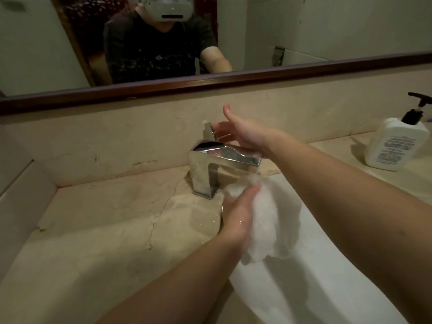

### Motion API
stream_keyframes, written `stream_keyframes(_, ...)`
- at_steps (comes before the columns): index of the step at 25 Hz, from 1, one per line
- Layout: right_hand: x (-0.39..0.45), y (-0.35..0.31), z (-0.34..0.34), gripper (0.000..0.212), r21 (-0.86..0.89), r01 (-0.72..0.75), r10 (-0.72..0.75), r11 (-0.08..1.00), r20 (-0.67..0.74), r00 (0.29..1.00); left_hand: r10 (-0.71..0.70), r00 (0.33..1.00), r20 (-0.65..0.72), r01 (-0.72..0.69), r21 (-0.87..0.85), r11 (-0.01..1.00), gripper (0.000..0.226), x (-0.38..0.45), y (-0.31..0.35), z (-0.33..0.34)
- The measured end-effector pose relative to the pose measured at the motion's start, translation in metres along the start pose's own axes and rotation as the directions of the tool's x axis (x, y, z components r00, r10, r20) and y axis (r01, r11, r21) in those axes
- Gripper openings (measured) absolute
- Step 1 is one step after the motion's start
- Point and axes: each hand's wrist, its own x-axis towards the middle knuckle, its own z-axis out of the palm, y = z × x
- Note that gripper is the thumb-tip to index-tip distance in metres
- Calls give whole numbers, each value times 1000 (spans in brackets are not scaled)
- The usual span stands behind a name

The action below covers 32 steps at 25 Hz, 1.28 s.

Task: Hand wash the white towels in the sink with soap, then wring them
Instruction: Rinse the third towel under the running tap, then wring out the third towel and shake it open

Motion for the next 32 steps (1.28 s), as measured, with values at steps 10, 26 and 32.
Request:
stream_keyframes(10, -25, 15, -1, 84, 174, -73, 52, 982, 124, 991, 1, 1000, 0, -1, -6, 1000, 49, -6, 8, -4)
stream_keyframes(26, -174, 149, -6, 36, 492, -57, 256, 869, -348, 902, 226, 912, 342, -335, 304, 892, 28, -27, 2, 7)
stream_keyframes(32, -186, 144, -11, 26, 300, 110, 39, 947, -451, 892, 329, 874, 358, -414, 193, 890, 11, -30, 4, 7)
